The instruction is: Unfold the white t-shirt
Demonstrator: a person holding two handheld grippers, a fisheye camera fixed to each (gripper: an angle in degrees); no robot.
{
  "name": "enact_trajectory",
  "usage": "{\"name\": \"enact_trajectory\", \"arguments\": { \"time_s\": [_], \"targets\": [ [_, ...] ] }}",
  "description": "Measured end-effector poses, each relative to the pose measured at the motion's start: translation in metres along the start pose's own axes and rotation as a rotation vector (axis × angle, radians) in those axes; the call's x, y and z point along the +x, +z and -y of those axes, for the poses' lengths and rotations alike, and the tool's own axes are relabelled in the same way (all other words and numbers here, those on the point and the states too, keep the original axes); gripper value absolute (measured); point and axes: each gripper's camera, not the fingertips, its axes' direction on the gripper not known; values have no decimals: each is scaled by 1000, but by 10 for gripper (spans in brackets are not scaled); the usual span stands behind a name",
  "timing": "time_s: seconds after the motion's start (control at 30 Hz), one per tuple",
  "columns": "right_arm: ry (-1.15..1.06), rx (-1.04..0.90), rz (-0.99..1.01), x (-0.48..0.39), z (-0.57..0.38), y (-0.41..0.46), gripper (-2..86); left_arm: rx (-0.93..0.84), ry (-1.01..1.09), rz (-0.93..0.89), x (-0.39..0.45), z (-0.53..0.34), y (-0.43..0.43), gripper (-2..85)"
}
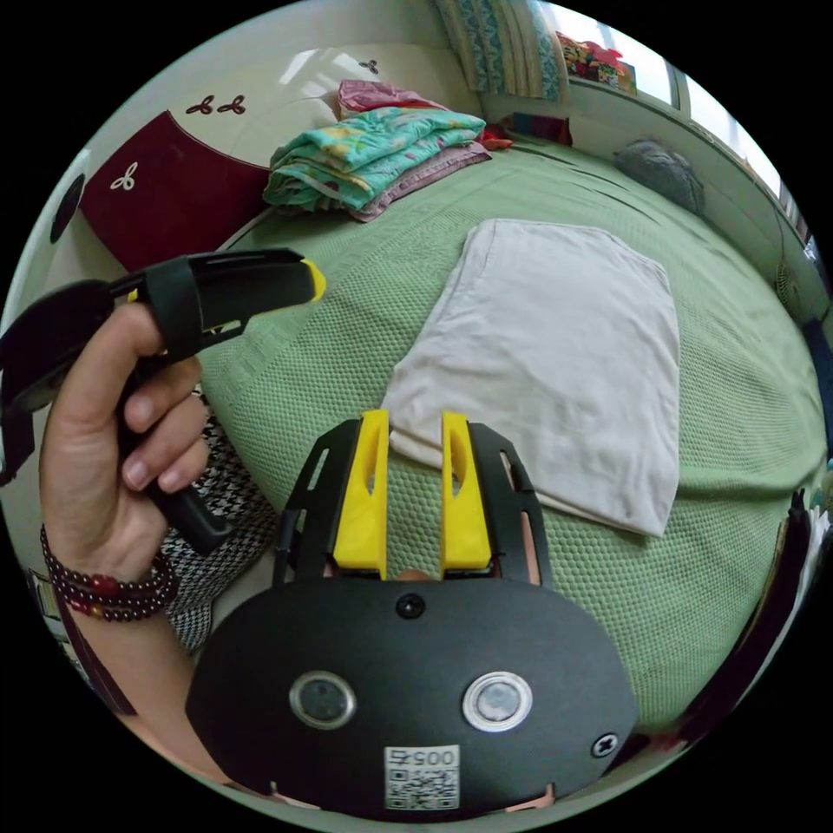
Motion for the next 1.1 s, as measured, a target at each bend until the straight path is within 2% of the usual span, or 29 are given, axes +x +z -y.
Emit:
{"name": "enact_trajectory", "arguments": {
  "time_s": [0.7,0.9,1.1],
  "targets": [
    [-55,-20,-53,-7,-3,11,88,-8,-42,-54,-43,20,9,-7],
    [-37,-41,-100,-1,-4,8,38,-20,-7,-37,-43,26,17,-7],
    [14,-33,43,25,-9,-13,9,-39,0,-57,-44,32,28,-7]
  ]
}}
